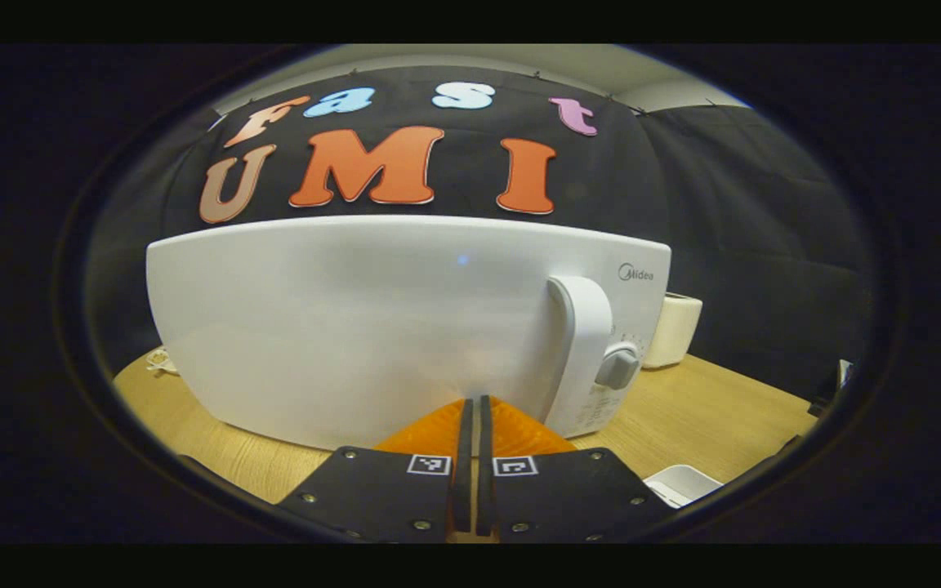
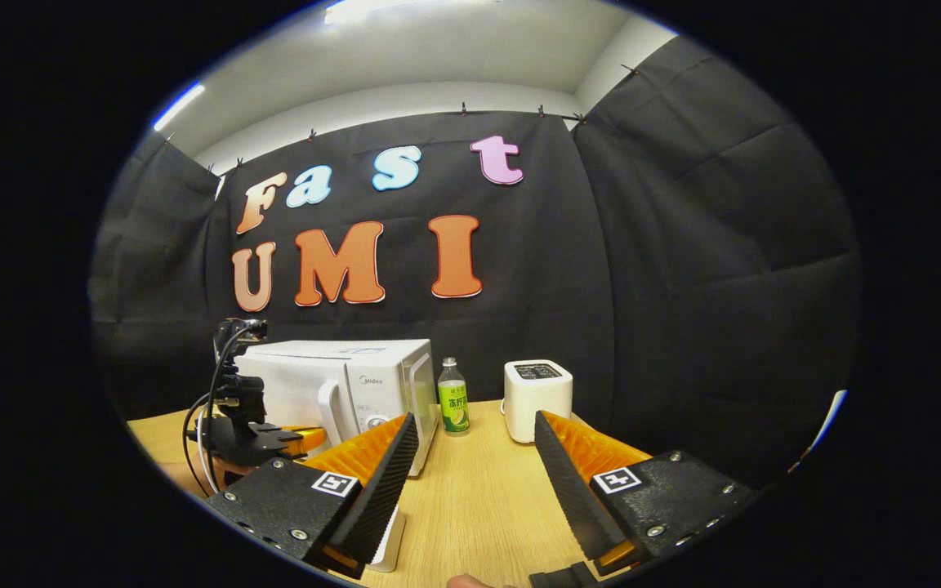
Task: Open the microwave oven with the left hand, put the food in, and close the microwave oven.
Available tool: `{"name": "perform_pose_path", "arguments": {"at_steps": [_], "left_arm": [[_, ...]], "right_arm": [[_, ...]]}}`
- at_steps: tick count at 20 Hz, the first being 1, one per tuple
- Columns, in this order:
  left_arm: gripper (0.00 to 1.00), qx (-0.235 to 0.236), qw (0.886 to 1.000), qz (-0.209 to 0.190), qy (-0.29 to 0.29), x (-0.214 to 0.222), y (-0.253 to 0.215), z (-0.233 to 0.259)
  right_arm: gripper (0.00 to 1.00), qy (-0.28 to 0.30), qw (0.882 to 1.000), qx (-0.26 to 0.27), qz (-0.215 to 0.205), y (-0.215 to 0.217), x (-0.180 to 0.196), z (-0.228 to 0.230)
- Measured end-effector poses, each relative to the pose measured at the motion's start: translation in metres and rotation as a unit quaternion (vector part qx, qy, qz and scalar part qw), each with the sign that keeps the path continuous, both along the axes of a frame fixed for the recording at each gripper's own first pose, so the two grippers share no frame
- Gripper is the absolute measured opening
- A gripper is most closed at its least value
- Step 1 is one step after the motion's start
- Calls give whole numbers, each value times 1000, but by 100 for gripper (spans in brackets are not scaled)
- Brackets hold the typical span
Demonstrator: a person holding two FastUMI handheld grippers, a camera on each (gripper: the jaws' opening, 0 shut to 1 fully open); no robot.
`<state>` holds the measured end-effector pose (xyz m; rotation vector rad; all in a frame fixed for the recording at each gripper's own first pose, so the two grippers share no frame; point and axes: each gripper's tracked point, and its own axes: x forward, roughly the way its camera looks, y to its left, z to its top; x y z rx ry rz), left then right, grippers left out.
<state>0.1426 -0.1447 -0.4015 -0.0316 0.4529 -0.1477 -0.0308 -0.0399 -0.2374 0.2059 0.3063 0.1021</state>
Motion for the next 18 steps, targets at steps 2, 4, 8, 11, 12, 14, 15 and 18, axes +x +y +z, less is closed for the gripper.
{"name": "perform_pose_path", "arguments": {"at_steps": [2, 4, 8, 11, 12, 14, 15, 18], "left_arm": [[4, -3, 1000, 3, -3, 1, 2, 2], [3, -1, 1000, 5, 2, 4, 4, -2], [0, 14, 1000, 5, -2, 0, 6, -1], [1, 10, 1000, 7, -18, -6, 14, 24], [4, 8, 1000, 4, -25, -10, 16, 38], [4, 17, 999, 8, -47, -19, 30, 74], [8, 22, 998, 10, -56, -24, 38, 91], [35, 22, 996, 19, -88, -39, 66, 150]], "right_arm": [[89, 5, 1000, -7, -4, -1, 2, -5], [90, 6, 1000, -7, -1, 2, 0, -4], [89, 4, 1000, -17, 3, 8, -1, -2], [89, -1, 1000, -21, 3, 9, 1, 7], [90, -5, 1000, -19, 5, 12, 3, 12], [89, -13, 1000, -18, 6, 17, 10, 26], [89, -20, 1000, -20, 6, 19, 13, 34], [89, -38, 999, -38, 2, 22, 22, 61]]}}
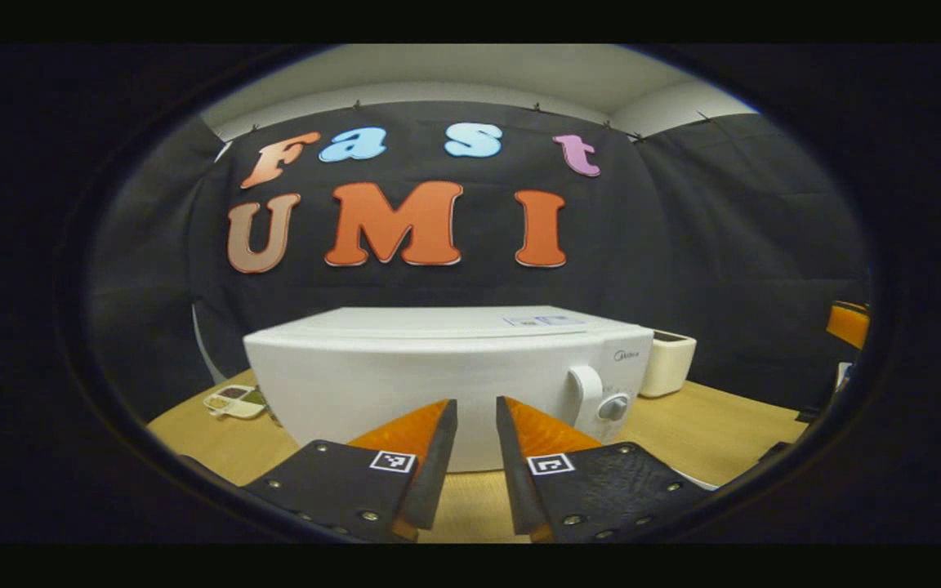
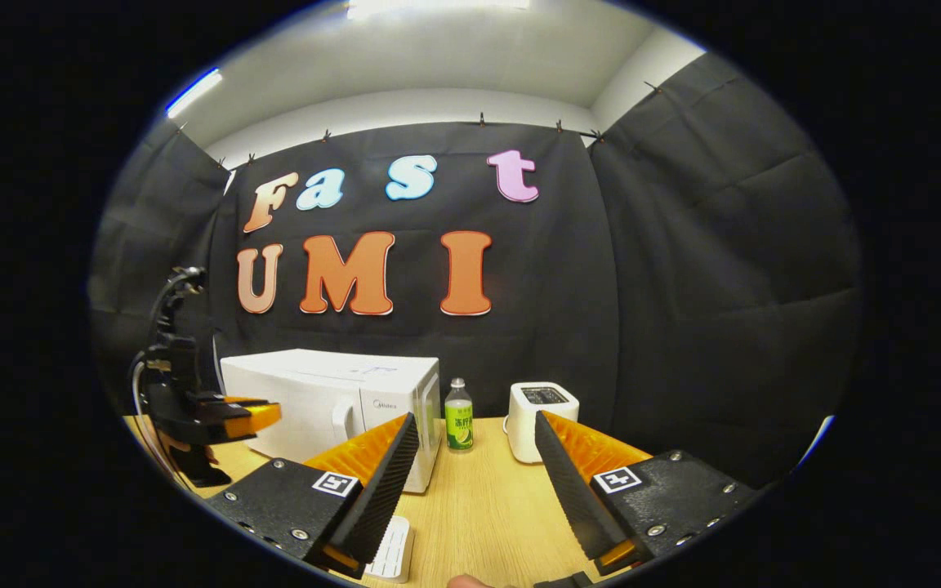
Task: Open the microwave oven with the left hand, put the food in, and close the microwave oven.
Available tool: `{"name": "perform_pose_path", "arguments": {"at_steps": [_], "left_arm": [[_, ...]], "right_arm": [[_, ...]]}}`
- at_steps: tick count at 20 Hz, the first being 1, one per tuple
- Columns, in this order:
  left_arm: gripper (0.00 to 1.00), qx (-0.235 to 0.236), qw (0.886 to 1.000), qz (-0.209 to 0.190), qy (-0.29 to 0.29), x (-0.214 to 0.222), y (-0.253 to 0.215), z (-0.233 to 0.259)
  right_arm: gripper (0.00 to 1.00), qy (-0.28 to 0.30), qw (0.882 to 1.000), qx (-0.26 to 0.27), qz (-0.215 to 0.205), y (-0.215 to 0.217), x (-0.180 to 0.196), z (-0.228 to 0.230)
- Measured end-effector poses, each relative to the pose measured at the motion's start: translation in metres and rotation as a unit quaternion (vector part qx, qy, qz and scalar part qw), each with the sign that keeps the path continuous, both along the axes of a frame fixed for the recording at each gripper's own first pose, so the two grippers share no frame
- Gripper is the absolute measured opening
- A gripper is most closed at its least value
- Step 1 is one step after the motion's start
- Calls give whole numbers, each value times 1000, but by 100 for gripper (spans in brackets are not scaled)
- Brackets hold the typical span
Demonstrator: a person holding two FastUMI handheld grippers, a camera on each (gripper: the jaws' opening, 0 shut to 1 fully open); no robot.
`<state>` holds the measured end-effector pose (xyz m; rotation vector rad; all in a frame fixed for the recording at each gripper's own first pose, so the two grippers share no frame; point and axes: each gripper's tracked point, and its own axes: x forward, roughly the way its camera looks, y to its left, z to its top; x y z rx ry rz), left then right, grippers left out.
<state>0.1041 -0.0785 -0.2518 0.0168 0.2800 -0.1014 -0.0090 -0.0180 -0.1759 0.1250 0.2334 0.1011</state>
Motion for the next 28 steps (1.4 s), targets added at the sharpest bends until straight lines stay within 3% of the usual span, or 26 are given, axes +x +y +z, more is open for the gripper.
{"name": "perform_pose_path", "arguments": {"at_steps": [2, 3, 5, 10, 15, 17, 19, 24, 28], "left_arm": [[47, -10, 1000, -4, -17, -22, 17, 34], [48, -10, 1000, 1, -26, -33, 31, 52], [61, 1, 999, 21, -47, -50, 63, 90], [76, 21, 994, 65, -81, -87, 127, 176], [80, 64, 984, 127, -111, -124, 177, 247], [77, 55, 983, 135, -115, -133, 183, 269], [79, 53, 980, 149, -122, -138, 197, 295], [78, 88, 965, 182, -168, -143, 227, 357], [78, 84, 966, 178, -169, -141, 221, 360]], "right_arm": [[89, -7, 1000, -3, -3, 4, 3, 18], [89, -10, 1000, 0, 0, 9, 3, 26], [89, -17, 1000, 7, 15, 22, 3, 44], [89, -40, 999, 9, 29, 40, 11, 95], [89, -77, 996, -12, 41, 55, 12, 154], [89, -84, 995, -4, 58, 69, 9, 174], [89, -88, 994, 2, 67, 76, 9, 190], [90, -117, 991, 20, 66, 80, 15, 233], [89, -130, 987, 58, 70, 85, 20, 245]]}}
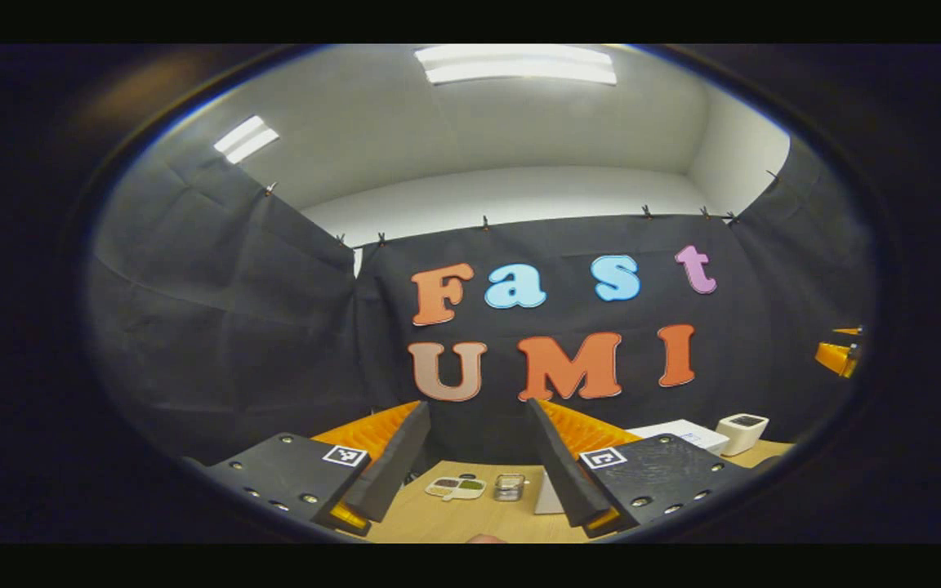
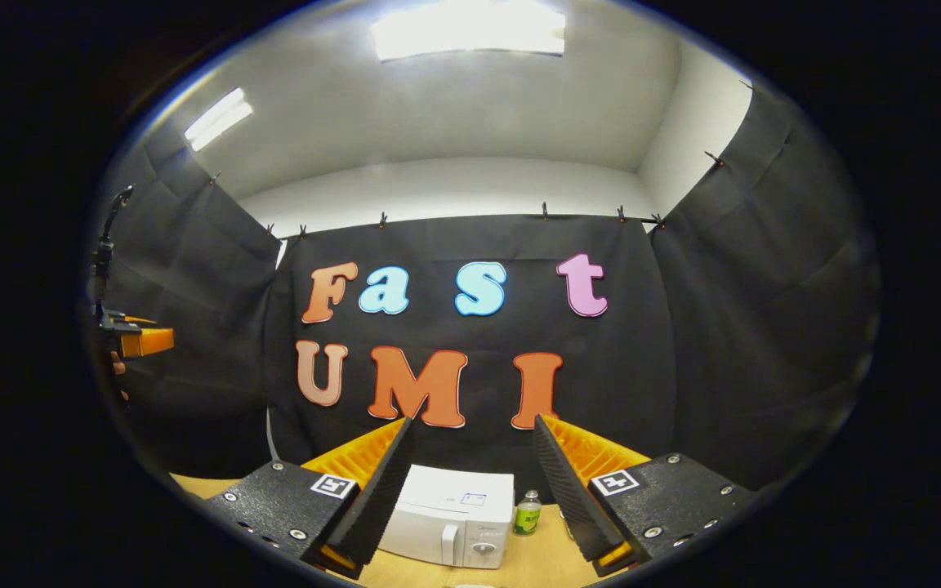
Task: Open the microwave oven with the left hand, put the food in, and close the microwave oven.
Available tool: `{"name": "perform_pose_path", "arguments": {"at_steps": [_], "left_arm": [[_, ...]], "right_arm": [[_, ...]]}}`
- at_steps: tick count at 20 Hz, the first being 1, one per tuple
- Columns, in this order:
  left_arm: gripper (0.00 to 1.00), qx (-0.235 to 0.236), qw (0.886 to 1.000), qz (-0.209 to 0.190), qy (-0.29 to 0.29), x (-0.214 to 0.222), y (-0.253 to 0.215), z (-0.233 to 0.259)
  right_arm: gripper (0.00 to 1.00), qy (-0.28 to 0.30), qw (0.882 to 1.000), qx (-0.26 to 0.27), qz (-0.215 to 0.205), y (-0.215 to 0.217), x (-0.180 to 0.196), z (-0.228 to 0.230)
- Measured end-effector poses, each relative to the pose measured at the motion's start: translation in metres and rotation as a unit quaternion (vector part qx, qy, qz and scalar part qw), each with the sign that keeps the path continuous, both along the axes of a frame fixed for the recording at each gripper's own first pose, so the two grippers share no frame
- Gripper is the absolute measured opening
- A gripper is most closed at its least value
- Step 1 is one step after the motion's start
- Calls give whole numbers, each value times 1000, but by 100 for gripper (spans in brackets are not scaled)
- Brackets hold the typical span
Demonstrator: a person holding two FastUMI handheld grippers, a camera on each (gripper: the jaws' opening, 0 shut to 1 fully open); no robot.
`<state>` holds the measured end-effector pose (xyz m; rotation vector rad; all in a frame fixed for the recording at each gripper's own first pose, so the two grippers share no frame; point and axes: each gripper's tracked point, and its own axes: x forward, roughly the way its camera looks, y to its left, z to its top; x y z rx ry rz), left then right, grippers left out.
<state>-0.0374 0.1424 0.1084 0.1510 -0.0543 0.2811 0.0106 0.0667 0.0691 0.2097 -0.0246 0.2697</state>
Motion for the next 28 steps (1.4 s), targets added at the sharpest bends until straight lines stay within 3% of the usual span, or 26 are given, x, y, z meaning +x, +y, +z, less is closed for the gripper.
{"name": "perform_pose_path", "arguments": {"at_steps": [11, 18, 21, 28], "left_arm": [[79, -3, 999, -11, 33, 15, 3, -30], [79, 2, 999, 1, 35, 26, 22, -37], [79, -5, 999, 4, 42, 28, 29, -42], [78, -5, 999, 11, 34, 41, 46, -28]], "right_arm": [[88, 16, 1000, -18, 7, 8, 20, -17], [89, 23, 999, -29, 37, 48, 39, -28], [89, 29, 996, -58, 62, 72, 43, -33], [87, -6, 995, -80, 62, 89, 49, 2]]}}
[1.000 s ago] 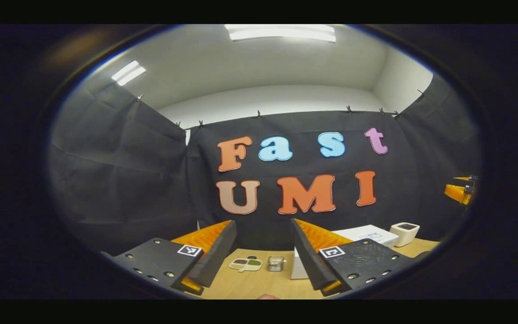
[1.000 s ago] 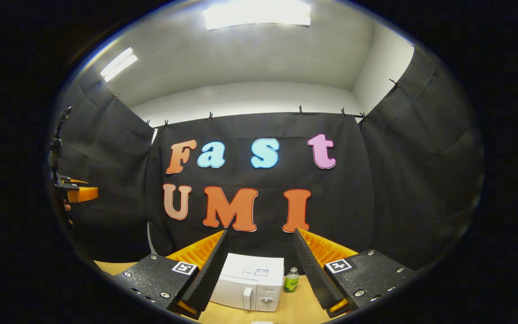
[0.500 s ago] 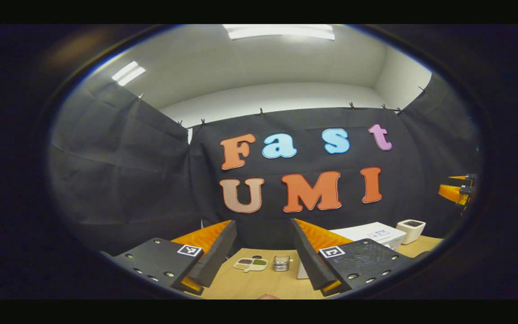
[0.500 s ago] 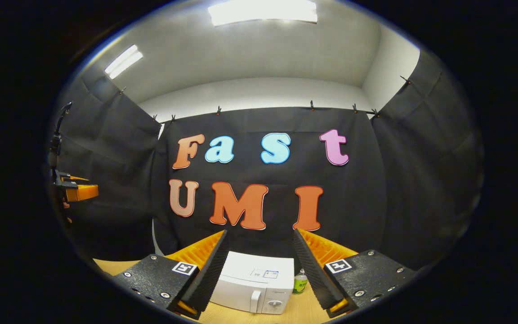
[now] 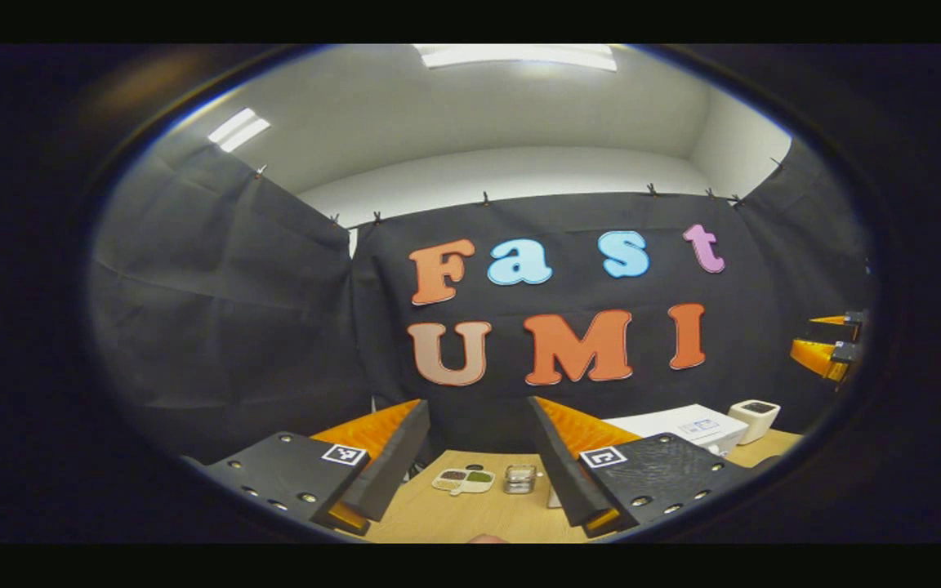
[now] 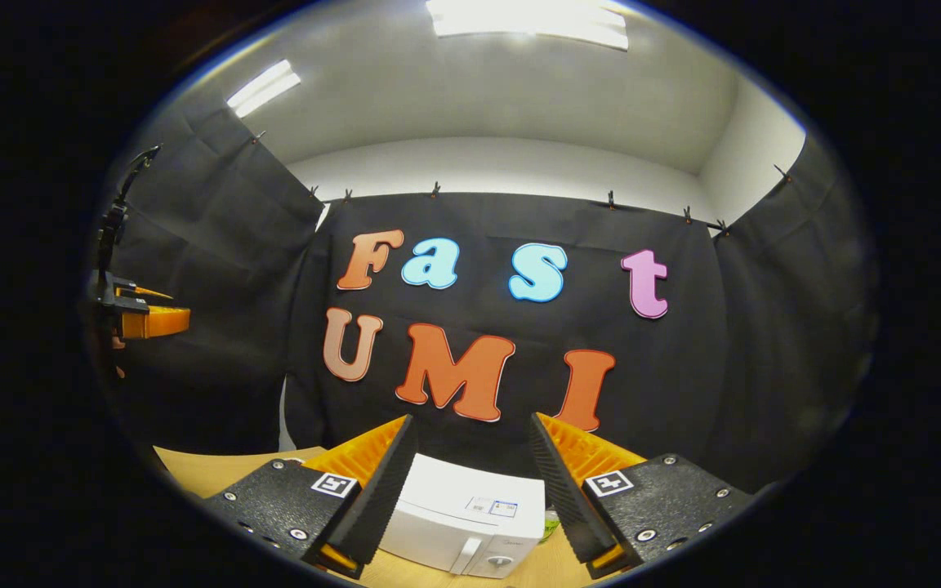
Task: Open the microwave oven with the left hand, put the food in, and close the microwave oven.
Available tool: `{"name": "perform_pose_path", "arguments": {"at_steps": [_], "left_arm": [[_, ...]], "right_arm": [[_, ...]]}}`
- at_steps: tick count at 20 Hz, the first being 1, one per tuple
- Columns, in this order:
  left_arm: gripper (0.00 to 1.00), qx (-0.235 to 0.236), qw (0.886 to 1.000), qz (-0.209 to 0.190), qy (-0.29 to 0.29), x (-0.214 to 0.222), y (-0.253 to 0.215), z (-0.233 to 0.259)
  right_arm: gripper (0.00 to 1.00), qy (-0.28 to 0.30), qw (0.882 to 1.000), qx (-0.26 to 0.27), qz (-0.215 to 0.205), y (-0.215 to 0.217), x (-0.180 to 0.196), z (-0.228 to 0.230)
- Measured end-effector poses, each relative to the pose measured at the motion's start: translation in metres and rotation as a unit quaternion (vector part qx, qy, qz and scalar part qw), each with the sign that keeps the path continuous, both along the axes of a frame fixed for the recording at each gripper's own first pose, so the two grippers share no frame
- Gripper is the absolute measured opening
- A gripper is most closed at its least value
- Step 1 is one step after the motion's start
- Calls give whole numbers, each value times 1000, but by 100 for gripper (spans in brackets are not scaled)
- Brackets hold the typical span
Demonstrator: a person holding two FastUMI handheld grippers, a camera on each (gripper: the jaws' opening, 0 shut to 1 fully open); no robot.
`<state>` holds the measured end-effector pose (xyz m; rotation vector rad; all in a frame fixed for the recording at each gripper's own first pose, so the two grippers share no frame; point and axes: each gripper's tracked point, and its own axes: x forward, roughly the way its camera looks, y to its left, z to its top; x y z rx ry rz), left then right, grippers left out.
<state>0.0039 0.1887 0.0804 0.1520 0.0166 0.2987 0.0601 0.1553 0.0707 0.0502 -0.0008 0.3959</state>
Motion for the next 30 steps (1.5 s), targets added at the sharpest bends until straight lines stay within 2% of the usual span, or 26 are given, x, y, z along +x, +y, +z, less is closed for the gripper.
{"name": "perform_pose_path", "arguments": {"at_steps": [4, 7, 10, 11, 13, 20, 21, 22, 23, 24, 28, 30], "left_arm": [[81, -17, 1000, -21, 9, 13, -11, -3], [79, -3, 999, -38, 17, 18, -27, -6], [81, 8, 998, -51, 24, 21, -49, -10], [80, 12, 998, -52, 24, 22, -55, -10], [86, 15, 998, -52, 22, 21, -65, -11], [86, 5, 998, -60, 7, 13, -85, -15], [89, 5, 998, -60, 4, 12, -87, -16], [86, 3, 998, -61, 3, 13, -91, -18], [89, 0, 998, -61, 0, 12, -95, -21], [86, -2, 998, -62, 0, 12, -100, -26], [87, 2, 999, -52, 0, 17, -113, -39], [89, -4, 998, -61, 3, 20, -122, -45]], "right_arm": [[86, -8, 1000, -4, -20, -23, 6, 15], [88, -12, 1000, -3, -26, -33, 3, 18], [92, -10, 999, -8, -29, -40, 2, 14], [94, -9, 999, -7, -30, -42, 1, 15], [94, -5, 1000, -1, -29, -46, 1, 11], [94, 2, 1000, 8, -19, -55, -6, -3], [95, 4, 1000, 7, -18, -56, -6, -7], [95, 5, 1000, 9, -15, -56, -7, -10], [95, 8, 1000, 12, -12, -56, -9, -13], [95, 11, 1000, 14, -8, -56, -11, -18], [95, 19, 1000, 10, 4, -61, -13, -39], [95, 24, 1000, 12, 4, -65, -13, -45]]}}
